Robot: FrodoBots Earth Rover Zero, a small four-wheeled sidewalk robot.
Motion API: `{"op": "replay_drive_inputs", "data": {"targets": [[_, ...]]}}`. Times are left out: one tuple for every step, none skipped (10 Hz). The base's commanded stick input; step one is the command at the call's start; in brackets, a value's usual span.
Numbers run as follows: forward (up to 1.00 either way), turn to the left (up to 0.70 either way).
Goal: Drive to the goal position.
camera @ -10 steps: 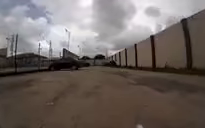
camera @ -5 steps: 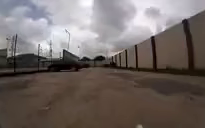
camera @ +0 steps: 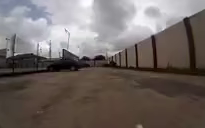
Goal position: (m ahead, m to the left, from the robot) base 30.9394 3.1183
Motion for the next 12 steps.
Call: {"op": "replay_drive_inputs", "data": {"targets": [[0.3,0.0],[0.3,0.0],[0.3,0.0],[0.3,0.0],[0.3,0.0],[0.3,0.0],[0.3,0.0],[0.3,0.0],[0.3,0.0],[0.3,0.0],[0.3,0.0],[0.3,0.0]]}}
